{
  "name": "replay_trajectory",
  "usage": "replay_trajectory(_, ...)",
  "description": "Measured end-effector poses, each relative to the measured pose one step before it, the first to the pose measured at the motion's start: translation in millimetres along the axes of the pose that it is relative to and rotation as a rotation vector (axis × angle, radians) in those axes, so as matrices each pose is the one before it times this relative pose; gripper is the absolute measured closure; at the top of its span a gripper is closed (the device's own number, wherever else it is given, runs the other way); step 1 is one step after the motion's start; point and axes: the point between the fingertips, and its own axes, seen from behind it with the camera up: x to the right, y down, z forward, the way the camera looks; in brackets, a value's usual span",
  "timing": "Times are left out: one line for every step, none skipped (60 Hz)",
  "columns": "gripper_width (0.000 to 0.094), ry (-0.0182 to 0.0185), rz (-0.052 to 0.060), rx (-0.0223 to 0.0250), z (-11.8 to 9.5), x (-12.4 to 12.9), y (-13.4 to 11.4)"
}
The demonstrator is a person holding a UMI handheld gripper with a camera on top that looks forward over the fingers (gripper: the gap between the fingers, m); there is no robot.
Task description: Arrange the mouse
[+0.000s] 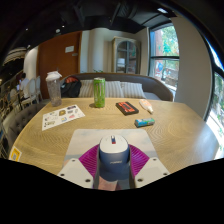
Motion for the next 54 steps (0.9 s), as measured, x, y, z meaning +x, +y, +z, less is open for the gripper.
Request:
replay_trajectory(0.053,0.00289,-0.0016,-0.01022,8.2,-1.11,5.62)
replay_trajectory(0.0531,0.00244,0.0021,-0.00951,-2.82,-1.14,3.84)
replay_trajectory(0.0528,0.00339,0.0017,-0.01198,0.91,0.2,3.92)
replay_trajectory(0.0527,0.00373,0.0032,-0.01053,1.16,0.28,3.28)
replay_trajectory(0.0527,0.00316,0.003,-0.00817,1.02,0.29,3.04)
replay_trajectory(0.0524,0.00052,0.0019,-0.00873,1.33,-0.25,3.12)
replay_trajectory(0.0522,-0.00138,0.0003,-0.0026,0.63,-0.26,1.88)
replay_trajectory(0.0521,-0.00273,-0.0035,0.00492,2.32,0.92,-2.6)
replay_trajectory(0.0514,-0.00257,-0.007,-0.00067,-1.16,0.19,1.12)
replay_trajectory(0.0499,-0.0009,-0.0069,-0.00375,-0.15,0.37,1.37)
replay_trajectory(0.0485,-0.0003,0.0,0.00048,-0.13,0.22,0.13)
replay_trajectory(0.0472,-0.00045,0.0062,0.00028,0.1,0.14,0.14)
replay_trajectory(0.0454,-0.00135,0.0096,-0.00212,0.28,-0.02,0.8)
replay_trajectory(0.044,-0.00142,0.011,-0.00132,0.42,-0.33,0.64)
replay_trajectory(0.0425,-0.00145,0.0059,-0.0062,0.25,-0.69,0.67)
replay_trajectory(0.041,-0.00521,0.0049,-0.00632,1.41,0.21,2.59)
replay_trajectory(0.0391,-0.00437,0.0081,-0.00212,0.47,-0.01,0.66)
replay_trajectory(0.0378,-0.00425,0.0119,0.00062,0.38,0.19,-0.26)
replay_trajectory(0.0369,-0.00637,0.0081,-0.00075,0.14,-0.26,-0.13)
replay_trajectory(0.0358,-0.00694,0.0056,-0.00109,-0.12,-0.33,0.08)
replay_trajectory(0.0344,-0.0089,0.0037,0.00196,-0.38,-0.7,-0.27)
replay_trajectory(0.0326,-0.00919,0.0015,0.00303,-0.29,-2.51,-1.15)
replay_trajectory(0.0298,-0.01339,-0.0015,0.0019,-1.13,-1.08,-0.43)
replay_trajectory(0.0269,-0.01377,0.0004,0.00054,-0.46,-1.66,0.25)
replay_trajectory(0.0237,-0.0135,0.0008,-0.00221,-1.61,-1.73,0.59)
replay_trajectory(0.0201,-0.01122,0.0009,-0.00418,-2.4,-1.53,1.12)
replay_trajectory(0.0166,-0.00834,0.0024,-0.0033,-2.89,-1.19,1.15)
replay_trajectory(0.0128,-0.00591,0.0018,-0.00276,-3.25,-0.65,1.07)
replay_trajectory(0.0092,-0.00391,0.0001,-0.00177,-3.51,-0.26,0.41)
replay_trajectory(0.0079,-0.0004,-0.0025,-0.00076,-3.38,1.28,0.85)
replay_trajectory(0.0087,-0.00425,-0.0061,0.00295,-4.06,-0.04,-0.01)
replay_trajectory(0.0093,-0.00499,-0.0088,0.00535,-5.08,-0.54,-0.5)
replay_trajectory(0.0095,-0.00102,-0.0098,0.00649,-4.68,0.98,-0.7)
replay_trajectory(0.0093,0.00014,-0.0093,0.00798,-4.93,1.4,-0.98)
replay_trajectory(0.0093,0.00146,-0.0083,0.00877,-5.45,1.73,-0.74)
replay_trajectory(0.0092,0.00258,-0.0066,0.00757,-5.53,1.8,-0.36)
replay_trajectory(0.0091,0.00299,-0.0054,0.00487,-6.13,2.28,0.4)
replay_trajectory(0.0091,0.00226,-0.0047,0.00233,-6.69,2.17,1.03)
replay_trajectory(0.009,0.00088,-0.0046,0.00124,-6.88,2.08,1.62)
replay_trajectory(0.0092,-0.00238,-0.0044,0.00114,-6.11,3.04,1.61)
replay_trajectory(0.0092,-0.00185,-0.0041,0.00253,-8.51,1.6,1.82)
replay_trajectory(0.0089,-0.00198,-0.0038,0.00394,-6.81,1.53,2.35)
replay_trajectory(0.0087,0.00034,-0.0021,0.00298,-6.71,2.5,2.93)
replay_trajectory(0.0087,0.00437,0.0008,0.00088,-6.69,3.9,3.45)
replay_trajectory(0.0089,0.00565,0.0027,-0.00138,-6.35,4.36,4.41)
replay_trajectory(0.0088,0.00785,0.0047,-0.00218,-6.28,4.55,4.83)
replay_trajectory(0.0087,0.00798,0.0046,-0.00136,-5.94,5.05,4.75)
replay_trajectory(0.0086,0.00639,0.0037,0.00142,-5.28,4.91,4.94)
replay_trajectory(0.0087,0.00575,0.0031,0.00083,-6.67,5.51,4.54)
replay_trajectory(0.0087,0.0066,0.0023,0.00146,-5.08,4.76,3.99)
replay_trajectory(0.0086,0.00663,0.0028,0.00122,-4.4,4.71,4.1)
replay_trajectory(0.0087,0.00794,0.0029,-0.00029,-4.49,4.84,4.39)
replay_trajectory(0.0086,0.00914,0.0032,-0.00163,-4.39,4.95,4.48)
replay_trajectory(0.0087,0.00963,0.0032,-0.00217,-3.99,4.96,4.56)
